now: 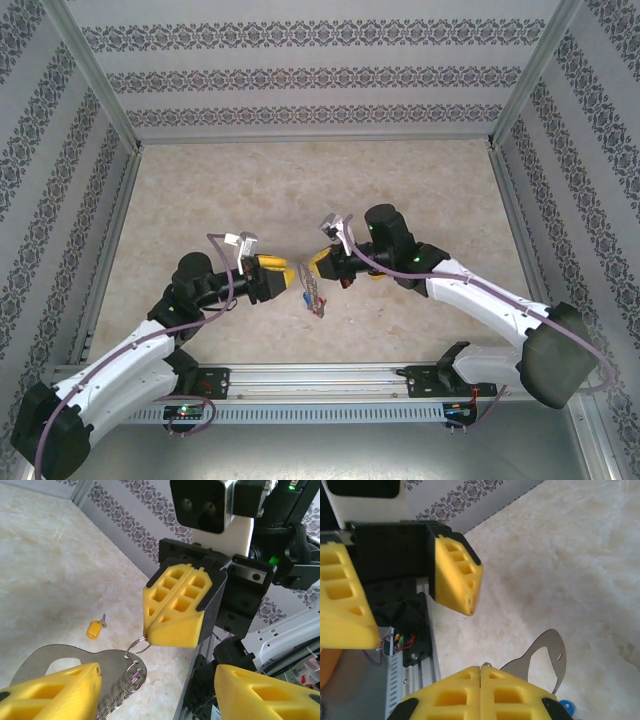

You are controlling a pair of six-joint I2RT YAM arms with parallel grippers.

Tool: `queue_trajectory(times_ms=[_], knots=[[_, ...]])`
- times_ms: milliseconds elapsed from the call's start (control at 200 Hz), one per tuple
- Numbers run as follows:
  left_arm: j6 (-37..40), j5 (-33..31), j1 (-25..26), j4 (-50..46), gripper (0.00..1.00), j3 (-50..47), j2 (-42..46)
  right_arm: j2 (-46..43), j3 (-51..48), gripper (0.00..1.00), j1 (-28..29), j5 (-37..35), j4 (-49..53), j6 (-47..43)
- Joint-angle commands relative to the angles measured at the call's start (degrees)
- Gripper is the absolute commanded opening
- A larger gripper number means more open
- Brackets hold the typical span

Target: Put the keys on the keyring

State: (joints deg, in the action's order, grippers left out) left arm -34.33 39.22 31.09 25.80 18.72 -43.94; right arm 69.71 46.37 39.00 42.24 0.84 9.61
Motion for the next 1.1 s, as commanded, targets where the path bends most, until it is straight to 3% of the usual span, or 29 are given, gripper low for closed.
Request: queue_trajectory(times_ms=[0, 185, 350, 779, 1094], knots=[[3.48, 0.62, 0.73, 10.16, 0.61, -1.82, -0.61, -2.19, -0.99, 0.0, -0.73, 3.69, -4.34, 2.67], [6.35, 2.65, 1.93, 13.5, 0.51, -0.84, -4.39, -3.85, -1.11, 0.0, -0.69, 5.7, -4.82, 3.57], [10.0, 0.84, 3.35, 13.84, 0.5, -0.81, -5.08, -4.58, -0.95, 0.0, -0.51, 5.93, -4.17, 3.66], [17.17, -0.88, 5.35, 5.76, 0.39, 2.34, -2.33, -4.64, -0.1, 0.0, 0.75, 6.37, -3.75, 3.62], [21.6, -1.52, 6.39, 2.61, 0.4, 3.65, -4.2, -4.97, 0.04, 0.0, 1.32, 5.84, -3.09, 3.39]])
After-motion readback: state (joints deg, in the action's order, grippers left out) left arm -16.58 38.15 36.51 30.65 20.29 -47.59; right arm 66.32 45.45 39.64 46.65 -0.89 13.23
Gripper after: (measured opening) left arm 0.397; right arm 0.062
